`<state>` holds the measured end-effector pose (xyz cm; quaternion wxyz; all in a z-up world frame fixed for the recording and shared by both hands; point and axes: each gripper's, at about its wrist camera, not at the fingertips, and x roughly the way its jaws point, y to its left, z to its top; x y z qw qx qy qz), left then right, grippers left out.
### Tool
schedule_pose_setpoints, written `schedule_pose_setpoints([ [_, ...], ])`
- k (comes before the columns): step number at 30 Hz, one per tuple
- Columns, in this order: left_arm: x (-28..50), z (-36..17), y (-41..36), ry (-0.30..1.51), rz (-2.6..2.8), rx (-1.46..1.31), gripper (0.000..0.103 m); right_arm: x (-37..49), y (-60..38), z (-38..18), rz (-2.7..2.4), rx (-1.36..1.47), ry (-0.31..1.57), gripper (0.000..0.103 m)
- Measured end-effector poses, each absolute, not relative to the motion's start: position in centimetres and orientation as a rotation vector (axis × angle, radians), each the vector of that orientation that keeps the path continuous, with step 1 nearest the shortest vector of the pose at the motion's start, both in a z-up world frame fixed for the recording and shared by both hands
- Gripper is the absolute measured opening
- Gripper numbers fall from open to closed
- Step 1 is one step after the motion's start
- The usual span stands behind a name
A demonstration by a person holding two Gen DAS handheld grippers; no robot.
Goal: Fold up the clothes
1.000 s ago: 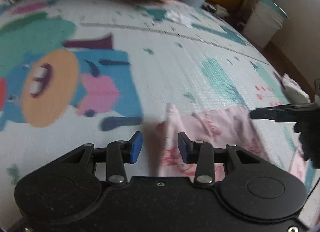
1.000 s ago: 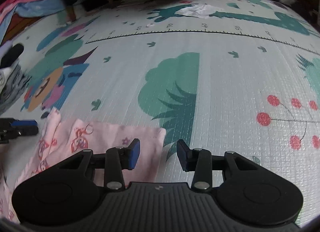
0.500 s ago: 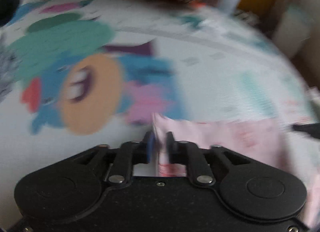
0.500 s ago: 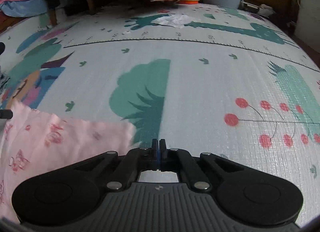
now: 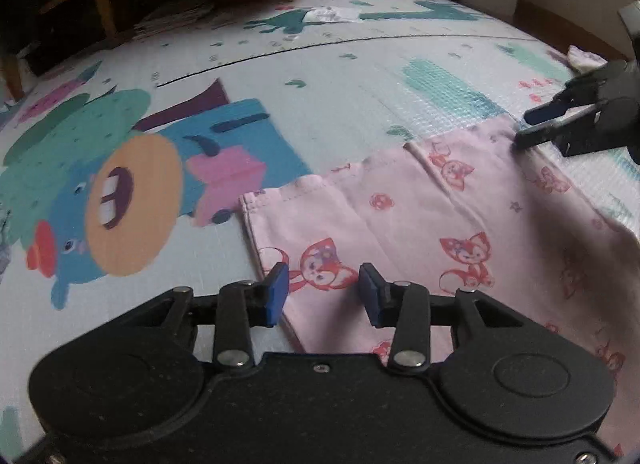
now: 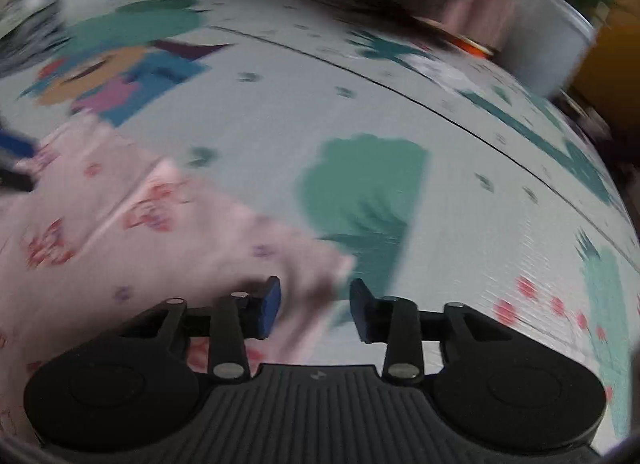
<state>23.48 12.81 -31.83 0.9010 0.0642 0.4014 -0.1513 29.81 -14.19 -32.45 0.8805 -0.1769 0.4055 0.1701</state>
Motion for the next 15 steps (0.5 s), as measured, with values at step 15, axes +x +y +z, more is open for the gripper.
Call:
schedule_pose_setpoints([
  [15,9.3,-33.0,14.2,0.818,-0.462,0.176,0.038,9.5,-16.1,-31.0,0.838,-0.435,0.966,0.036],
])
